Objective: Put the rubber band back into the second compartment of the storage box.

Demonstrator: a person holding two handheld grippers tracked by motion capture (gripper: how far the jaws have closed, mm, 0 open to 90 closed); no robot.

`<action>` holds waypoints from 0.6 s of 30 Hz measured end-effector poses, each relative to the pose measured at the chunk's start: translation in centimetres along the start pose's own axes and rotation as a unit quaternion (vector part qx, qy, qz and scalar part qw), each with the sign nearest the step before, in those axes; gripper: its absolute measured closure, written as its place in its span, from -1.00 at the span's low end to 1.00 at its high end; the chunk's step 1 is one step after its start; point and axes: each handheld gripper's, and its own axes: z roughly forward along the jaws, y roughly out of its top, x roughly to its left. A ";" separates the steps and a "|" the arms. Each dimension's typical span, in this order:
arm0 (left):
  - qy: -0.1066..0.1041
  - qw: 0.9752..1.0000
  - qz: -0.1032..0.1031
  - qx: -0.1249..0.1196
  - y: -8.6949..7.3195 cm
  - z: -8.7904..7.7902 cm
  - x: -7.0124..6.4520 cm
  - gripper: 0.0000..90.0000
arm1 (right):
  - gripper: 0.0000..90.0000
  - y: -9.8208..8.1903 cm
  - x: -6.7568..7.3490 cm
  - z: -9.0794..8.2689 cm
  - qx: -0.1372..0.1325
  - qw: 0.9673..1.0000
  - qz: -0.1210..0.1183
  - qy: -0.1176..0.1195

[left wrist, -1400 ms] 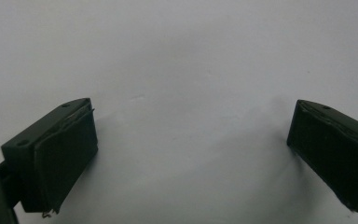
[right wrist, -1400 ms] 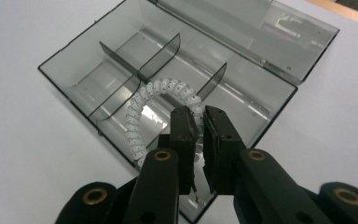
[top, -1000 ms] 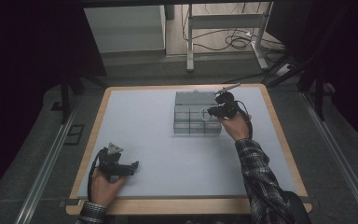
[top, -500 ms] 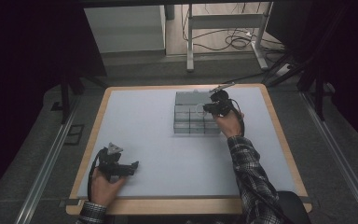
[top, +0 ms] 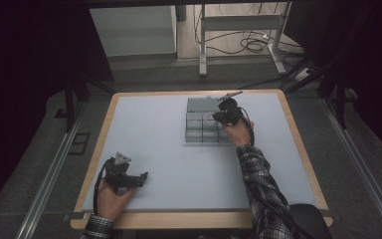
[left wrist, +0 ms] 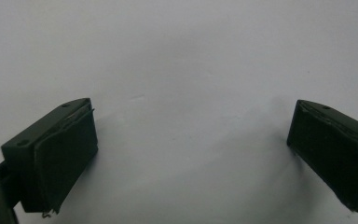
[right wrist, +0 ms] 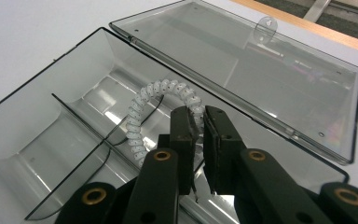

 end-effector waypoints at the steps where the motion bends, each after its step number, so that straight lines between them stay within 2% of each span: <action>1: 0.000 1.000 0.000 0.000 0.0 0.0 0.0 -0.96 | 0.81 0.0 0.1 0.1 0.001 1.000 -0.002 -0.002; 12: 0.000 1.000 -0.002 -0.002 0.0 0.0 0.0 -0.96 | 0.79 0.0 0.5 1.1 0.025 1.000 -0.016 -0.008; 18: 0.000 1.000 -0.002 -0.002 0.0 0.0 0.0 -0.96 | 0.64 -0.1 0.6 1.3 0.032 0.999 -0.016 -0.010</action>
